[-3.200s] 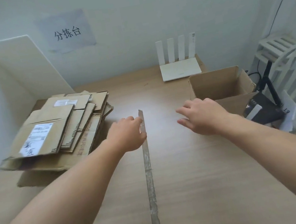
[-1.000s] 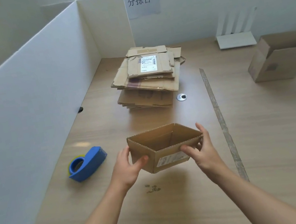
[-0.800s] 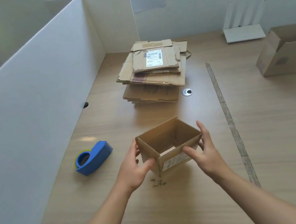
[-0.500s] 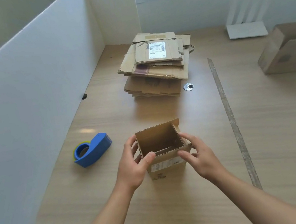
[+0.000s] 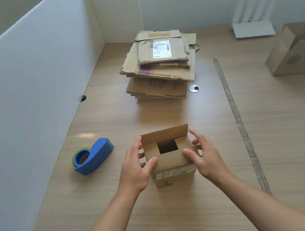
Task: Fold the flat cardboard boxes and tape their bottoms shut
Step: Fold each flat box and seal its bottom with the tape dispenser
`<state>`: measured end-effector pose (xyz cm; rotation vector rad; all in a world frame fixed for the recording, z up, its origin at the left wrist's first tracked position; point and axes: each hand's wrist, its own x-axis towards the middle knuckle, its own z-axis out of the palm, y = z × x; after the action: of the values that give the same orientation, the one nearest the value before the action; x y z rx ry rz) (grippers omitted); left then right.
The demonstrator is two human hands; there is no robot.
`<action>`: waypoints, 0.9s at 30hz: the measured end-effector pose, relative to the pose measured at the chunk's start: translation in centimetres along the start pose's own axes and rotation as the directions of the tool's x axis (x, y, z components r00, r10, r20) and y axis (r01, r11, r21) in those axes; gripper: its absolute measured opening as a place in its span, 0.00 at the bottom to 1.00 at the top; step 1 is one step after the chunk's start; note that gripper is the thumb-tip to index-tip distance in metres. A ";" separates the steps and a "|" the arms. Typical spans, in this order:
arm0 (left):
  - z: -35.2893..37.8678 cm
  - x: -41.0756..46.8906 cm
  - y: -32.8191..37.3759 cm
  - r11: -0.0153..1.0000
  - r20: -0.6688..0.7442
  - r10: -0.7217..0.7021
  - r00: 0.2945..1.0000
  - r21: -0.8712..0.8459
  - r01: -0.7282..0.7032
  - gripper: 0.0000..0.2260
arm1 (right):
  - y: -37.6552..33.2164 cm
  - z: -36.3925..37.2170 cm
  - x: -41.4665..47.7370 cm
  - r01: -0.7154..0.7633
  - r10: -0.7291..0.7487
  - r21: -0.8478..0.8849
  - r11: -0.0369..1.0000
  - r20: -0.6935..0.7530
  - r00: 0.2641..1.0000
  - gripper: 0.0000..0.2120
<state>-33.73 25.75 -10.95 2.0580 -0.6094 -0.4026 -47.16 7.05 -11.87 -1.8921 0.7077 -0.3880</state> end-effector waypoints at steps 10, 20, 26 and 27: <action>0.2 1.9 -0.9 0.982 0.092 0.120 0.989 0.137 -0.132 0.19 | 0.3 0.5 1.6 0.138 -0.134 -0.157 0.978 0.039 0.990 0.22; 1.7 2.7 -0.6 0.992 0.020 0.009 1.000 0.122 -0.011 0.14 | 0.0 1.4 3.6 0.218 -0.163 -0.280 0.935 0.207 0.965 0.25; 1.9 4.4 -0.6 0.992 0.031 -0.031 0.999 0.125 0.027 0.15 | 0.0 2.1 4.7 0.217 -0.171 -0.298 0.929 0.174 0.970 0.28; 1.9 4.6 -0.8 0.992 0.037 -0.027 0.999 0.121 0.023 0.15 | 0.1 2.2 4.8 0.217 -0.170 -0.305 0.927 0.174 0.970 0.28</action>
<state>-30.71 22.23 -12.79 2.1797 -0.6453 -0.4296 -42.24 5.61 -13.08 -2.2867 0.5090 -0.2657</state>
